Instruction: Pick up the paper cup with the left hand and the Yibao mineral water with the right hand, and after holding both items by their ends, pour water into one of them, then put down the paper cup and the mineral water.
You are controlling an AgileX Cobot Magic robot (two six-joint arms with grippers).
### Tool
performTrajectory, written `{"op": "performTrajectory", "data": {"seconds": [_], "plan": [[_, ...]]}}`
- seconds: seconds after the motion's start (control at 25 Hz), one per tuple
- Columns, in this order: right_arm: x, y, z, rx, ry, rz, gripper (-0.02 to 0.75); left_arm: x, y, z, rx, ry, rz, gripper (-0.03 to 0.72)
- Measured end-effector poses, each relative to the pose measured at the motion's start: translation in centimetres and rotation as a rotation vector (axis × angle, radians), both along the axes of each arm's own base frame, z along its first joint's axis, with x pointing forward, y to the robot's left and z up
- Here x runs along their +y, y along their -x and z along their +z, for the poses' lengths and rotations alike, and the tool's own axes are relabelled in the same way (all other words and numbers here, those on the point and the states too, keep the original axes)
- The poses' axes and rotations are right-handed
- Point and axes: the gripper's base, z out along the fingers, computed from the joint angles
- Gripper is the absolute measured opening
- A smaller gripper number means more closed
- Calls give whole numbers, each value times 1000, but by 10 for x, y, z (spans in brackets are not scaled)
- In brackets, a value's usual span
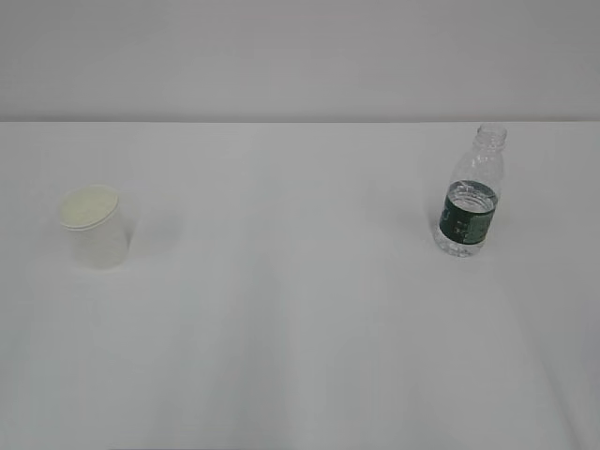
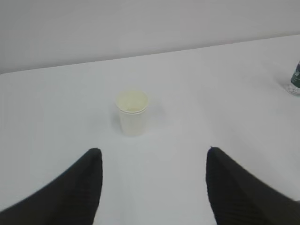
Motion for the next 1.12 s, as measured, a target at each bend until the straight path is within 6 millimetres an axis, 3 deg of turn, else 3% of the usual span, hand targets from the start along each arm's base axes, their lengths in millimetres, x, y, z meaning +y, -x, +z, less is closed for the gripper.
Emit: {"op": "performTrajectory", "data": {"seconds": [0.12, 0.4, 0.72, 1.12], "plan": [[-3, 13, -8, 51, -3, -12, 581, 1, 6, 6, 16, 5, -9, 484], [-7, 33, -21, 132, -6, -27, 581, -2, 16, -9, 212, 2, -48, 477], [-7, 34, -34, 230, 1, -35, 581, -1, 22, -18, 331, -26, -54, 465], [-6, 30, -40, 239, -2, -38, 573, -2, 18, -25, 334, -29, -51, 436]]}}
